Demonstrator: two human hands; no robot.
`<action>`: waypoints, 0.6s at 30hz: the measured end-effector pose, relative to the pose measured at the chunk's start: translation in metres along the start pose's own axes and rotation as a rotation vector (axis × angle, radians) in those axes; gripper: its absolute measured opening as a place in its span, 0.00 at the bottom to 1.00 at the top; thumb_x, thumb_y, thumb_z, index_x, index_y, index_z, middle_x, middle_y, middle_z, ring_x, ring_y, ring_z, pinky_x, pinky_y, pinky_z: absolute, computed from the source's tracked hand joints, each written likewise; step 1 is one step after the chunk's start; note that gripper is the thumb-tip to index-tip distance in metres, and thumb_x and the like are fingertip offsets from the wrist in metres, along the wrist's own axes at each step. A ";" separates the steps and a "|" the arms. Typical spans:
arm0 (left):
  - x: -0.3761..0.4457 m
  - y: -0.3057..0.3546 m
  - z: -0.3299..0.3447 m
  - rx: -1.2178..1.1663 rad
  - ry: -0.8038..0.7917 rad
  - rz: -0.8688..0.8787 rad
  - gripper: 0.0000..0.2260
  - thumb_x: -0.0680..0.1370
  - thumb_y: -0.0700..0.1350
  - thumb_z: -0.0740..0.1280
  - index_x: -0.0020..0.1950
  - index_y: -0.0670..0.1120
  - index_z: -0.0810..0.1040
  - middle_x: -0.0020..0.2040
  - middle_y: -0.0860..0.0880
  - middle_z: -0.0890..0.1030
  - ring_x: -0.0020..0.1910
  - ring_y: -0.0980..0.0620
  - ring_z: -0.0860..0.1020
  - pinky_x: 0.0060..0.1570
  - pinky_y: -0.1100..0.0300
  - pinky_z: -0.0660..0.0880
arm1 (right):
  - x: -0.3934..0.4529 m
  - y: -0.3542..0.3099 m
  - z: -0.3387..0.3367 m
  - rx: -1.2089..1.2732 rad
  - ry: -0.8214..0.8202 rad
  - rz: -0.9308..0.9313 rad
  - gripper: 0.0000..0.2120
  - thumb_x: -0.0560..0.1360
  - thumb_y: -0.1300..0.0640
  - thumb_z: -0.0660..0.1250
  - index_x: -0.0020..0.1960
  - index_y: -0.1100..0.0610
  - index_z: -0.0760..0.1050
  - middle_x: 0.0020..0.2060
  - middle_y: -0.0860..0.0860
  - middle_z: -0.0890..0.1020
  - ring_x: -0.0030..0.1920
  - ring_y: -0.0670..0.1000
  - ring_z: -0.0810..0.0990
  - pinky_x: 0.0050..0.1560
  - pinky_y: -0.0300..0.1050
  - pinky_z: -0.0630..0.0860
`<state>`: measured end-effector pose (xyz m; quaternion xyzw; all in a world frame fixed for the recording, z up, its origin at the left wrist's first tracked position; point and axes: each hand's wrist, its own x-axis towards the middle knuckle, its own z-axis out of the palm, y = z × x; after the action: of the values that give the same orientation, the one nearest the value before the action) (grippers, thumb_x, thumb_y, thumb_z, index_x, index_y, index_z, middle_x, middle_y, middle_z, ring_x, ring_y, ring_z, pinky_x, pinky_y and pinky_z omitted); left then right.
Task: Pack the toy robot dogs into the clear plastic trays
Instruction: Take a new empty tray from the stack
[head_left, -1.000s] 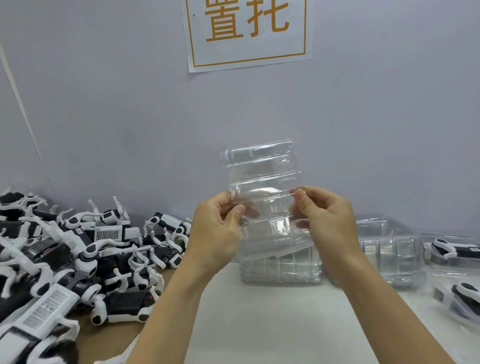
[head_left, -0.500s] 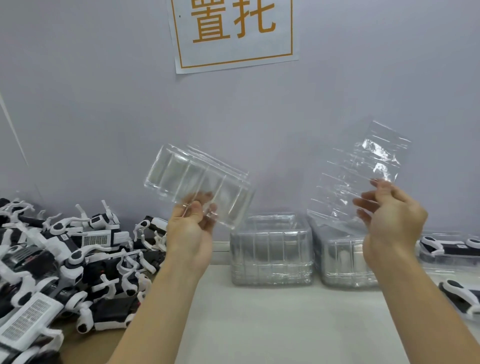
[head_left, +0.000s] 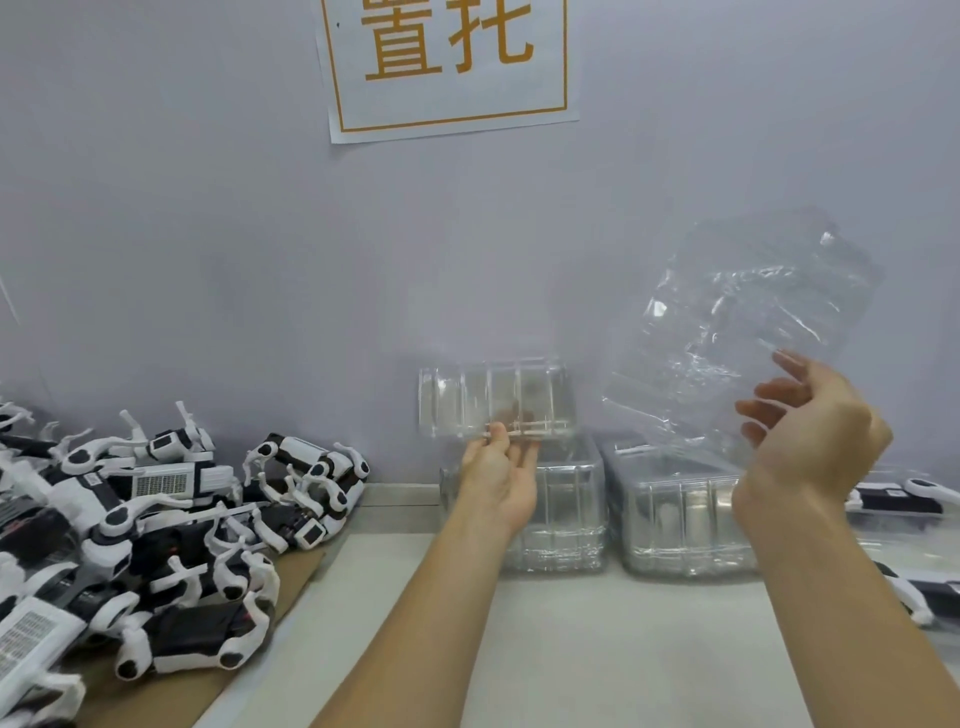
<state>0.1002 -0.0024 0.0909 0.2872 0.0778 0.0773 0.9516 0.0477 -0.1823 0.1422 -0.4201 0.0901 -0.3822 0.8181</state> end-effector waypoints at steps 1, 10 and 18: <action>-0.001 0.001 0.000 0.064 0.005 -0.015 0.08 0.84 0.36 0.57 0.60 0.36 0.72 0.62 0.37 0.78 0.54 0.45 0.80 0.65 0.48 0.73 | -0.001 0.000 0.001 -0.001 -0.007 0.002 0.11 0.74 0.58 0.60 0.42 0.52 0.82 0.24 0.43 0.76 0.26 0.47 0.77 0.29 0.37 0.69; -0.024 0.011 -0.013 0.891 0.125 -0.010 0.14 0.81 0.48 0.68 0.42 0.38 0.79 0.35 0.43 0.85 0.29 0.47 0.84 0.26 0.60 0.79 | -0.008 -0.016 0.005 -0.027 -0.135 -0.116 0.12 0.73 0.57 0.60 0.41 0.50 0.82 0.25 0.45 0.76 0.26 0.47 0.76 0.29 0.38 0.68; -0.046 0.043 -0.042 0.996 0.160 0.212 0.15 0.84 0.48 0.62 0.43 0.41 0.79 0.33 0.48 0.84 0.24 0.51 0.79 0.24 0.62 0.75 | -0.013 -0.026 0.011 0.049 -0.567 -0.052 0.14 0.77 0.56 0.60 0.42 0.52 0.84 0.29 0.46 0.77 0.29 0.47 0.75 0.33 0.40 0.69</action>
<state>0.0428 0.0471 0.0849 0.7050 0.1484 0.1486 0.6774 0.0295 -0.1751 0.1668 -0.4925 -0.1622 -0.2725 0.8105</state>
